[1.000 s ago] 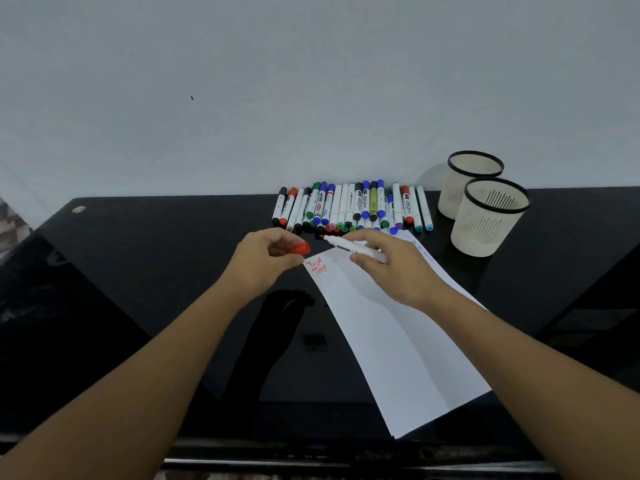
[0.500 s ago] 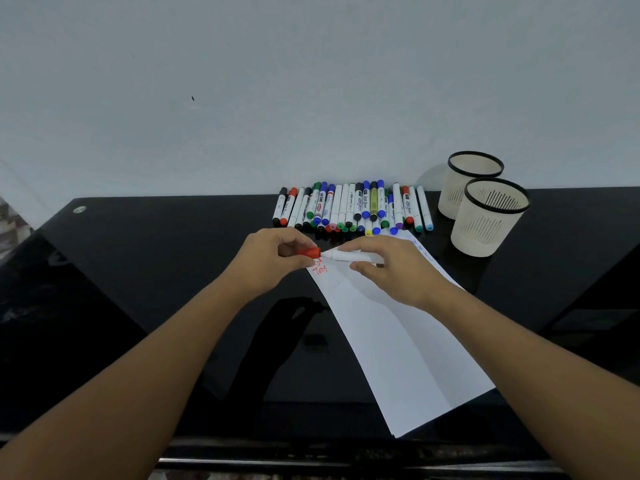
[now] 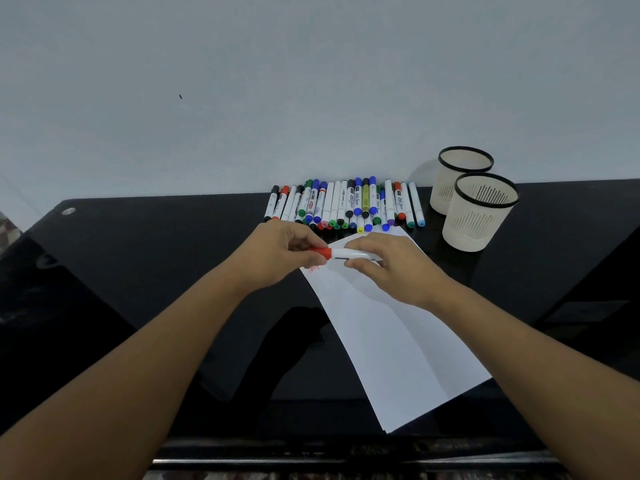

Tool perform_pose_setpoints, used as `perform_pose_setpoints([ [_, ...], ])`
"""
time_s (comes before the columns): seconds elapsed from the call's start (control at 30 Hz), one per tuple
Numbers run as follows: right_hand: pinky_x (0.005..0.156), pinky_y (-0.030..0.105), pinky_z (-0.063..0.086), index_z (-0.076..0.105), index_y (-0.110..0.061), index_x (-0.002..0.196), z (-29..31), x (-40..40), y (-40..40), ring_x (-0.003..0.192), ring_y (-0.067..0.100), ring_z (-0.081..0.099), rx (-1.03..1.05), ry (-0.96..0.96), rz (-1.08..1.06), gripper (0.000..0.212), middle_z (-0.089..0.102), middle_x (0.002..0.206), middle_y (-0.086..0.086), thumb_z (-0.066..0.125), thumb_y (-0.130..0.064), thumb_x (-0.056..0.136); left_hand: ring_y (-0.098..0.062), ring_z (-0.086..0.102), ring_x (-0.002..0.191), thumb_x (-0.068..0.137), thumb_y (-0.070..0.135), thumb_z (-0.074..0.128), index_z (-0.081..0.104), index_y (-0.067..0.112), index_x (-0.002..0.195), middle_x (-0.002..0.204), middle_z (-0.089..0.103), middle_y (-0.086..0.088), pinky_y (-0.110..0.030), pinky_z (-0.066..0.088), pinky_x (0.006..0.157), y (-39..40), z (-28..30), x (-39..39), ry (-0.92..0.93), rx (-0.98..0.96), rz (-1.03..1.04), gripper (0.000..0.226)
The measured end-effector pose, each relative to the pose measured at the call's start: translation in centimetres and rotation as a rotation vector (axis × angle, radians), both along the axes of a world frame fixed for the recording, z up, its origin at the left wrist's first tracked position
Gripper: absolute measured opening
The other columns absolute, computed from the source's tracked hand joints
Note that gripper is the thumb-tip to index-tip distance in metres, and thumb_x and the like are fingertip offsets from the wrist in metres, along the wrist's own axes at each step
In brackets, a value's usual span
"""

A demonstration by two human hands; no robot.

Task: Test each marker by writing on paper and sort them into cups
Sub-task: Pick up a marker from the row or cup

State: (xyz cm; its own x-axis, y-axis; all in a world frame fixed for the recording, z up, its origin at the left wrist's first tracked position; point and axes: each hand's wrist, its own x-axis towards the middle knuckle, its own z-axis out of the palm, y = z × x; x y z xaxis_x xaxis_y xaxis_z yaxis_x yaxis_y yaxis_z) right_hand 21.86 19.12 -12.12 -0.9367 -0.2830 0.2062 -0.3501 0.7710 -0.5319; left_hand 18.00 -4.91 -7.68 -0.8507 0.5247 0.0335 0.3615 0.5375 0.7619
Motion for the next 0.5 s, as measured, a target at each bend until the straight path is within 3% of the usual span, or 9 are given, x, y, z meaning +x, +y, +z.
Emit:
perform_pose_setpoints([
  [0.17, 0.081, 0.009, 0.036, 0.068, -0.028, 0.133, 0.3, 0.5, 0.9, 0.095, -0.011, 0.052, -0.021, 0.045, -0.012, 0.031, 0.059, 0.108, -0.022, 0.062, -0.032, 0.103, -0.003, 0.072, 0.091, 0.088, 0.016, 0.078, 0.078, 0.024, 0.103, 0.093, 0.078, 0.015, -0.014, 0.055, 0.086, 1.6, 0.4, -0.1, -0.028, 0.031, -0.004, 0.017],
  [0.33, 0.080, 0.035, 0.047, 0.071, -0.025, 0.125, 0.9, 0.1, 1.6, 0.090, 0.011, 0.055, -0.012, 0.091, -0.038, 0.024, 0.066, 0.099, -0.007, 0.060, -0.031, 0.104, -0.002, 0.072, 0.090, 0.087, 0.015, 0.079, 0.079, 0.026, 0.103, 0.091, 0.077, 0.015, -0.012, 0.054, 0.085, 3.0, 1.1, -0.5, 0.010, 0.042, 0.027, 0.019],
  [0.5, 0.078, 0.030, 0.046, 0.070, -0.025, 0.126, 0.7, 0.3, 2.1, 0.089, 0.009, 0.054, -0.061, 0.127, -0.062, 0.025, 0.064, 0.097, -0.011, 0.059, -0.032, 0.105, -0.005, 0.072, 0.088, 0.087, 0.017, 0.079, 0.080, 0.023, 0.102, 0.089, 0.078, 0.012, -0.008, 0.052, 0.080, 4.0, 2.5, -0.7, 0.044, -0.010, -0.009, 0.016],
])
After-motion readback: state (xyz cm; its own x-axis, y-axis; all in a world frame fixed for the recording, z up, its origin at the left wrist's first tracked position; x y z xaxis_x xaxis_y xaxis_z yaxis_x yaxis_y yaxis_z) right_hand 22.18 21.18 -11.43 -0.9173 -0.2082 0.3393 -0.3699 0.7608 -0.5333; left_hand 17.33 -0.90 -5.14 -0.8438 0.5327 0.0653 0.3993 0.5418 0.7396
